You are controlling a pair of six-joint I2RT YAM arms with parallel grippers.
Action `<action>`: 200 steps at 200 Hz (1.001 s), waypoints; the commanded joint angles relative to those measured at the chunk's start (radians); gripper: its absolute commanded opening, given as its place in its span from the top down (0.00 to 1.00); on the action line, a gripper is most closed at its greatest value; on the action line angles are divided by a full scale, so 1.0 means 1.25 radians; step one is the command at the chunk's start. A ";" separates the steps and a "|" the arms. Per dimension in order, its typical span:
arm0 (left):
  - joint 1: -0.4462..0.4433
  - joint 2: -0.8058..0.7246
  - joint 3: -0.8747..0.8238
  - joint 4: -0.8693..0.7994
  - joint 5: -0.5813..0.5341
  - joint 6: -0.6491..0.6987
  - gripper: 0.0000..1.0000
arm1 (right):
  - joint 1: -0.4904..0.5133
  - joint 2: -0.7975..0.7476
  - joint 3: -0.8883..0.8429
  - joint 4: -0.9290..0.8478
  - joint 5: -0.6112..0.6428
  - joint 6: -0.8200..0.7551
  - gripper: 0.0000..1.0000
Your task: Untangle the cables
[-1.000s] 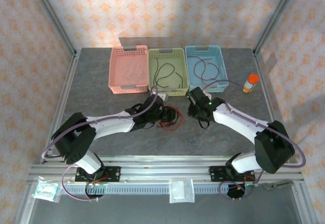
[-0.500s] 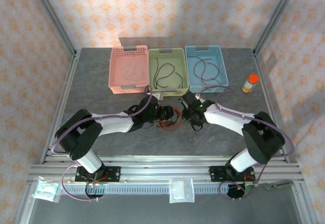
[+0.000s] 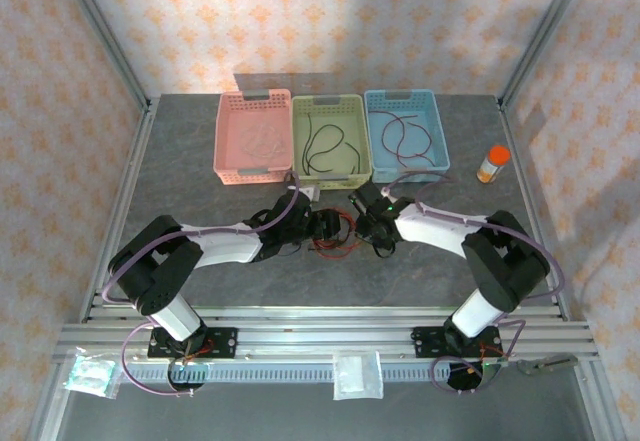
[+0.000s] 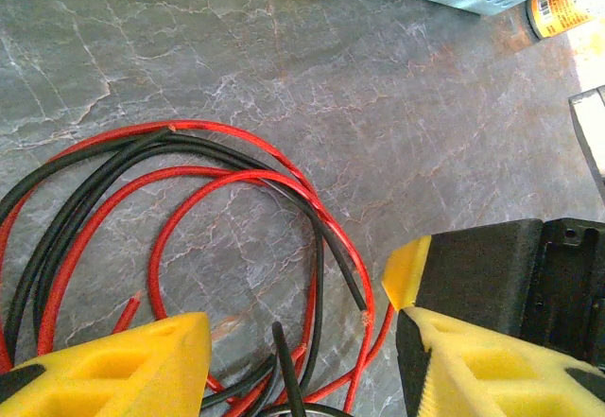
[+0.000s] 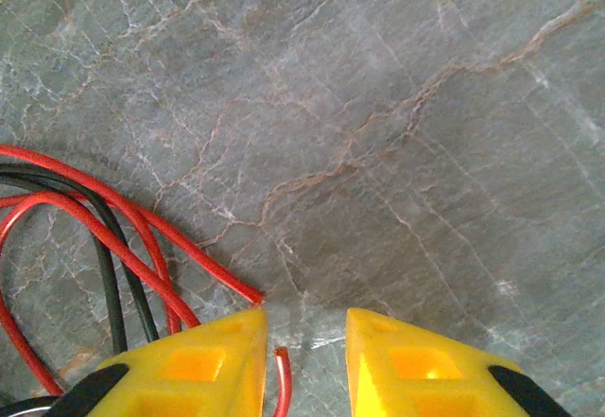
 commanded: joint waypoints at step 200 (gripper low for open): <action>0.001 -0.020 0.006 -0.021 -0.019 0.026 0.45 | 0.020 0.061 0.034 -0.014 0.016 -0.009 0.78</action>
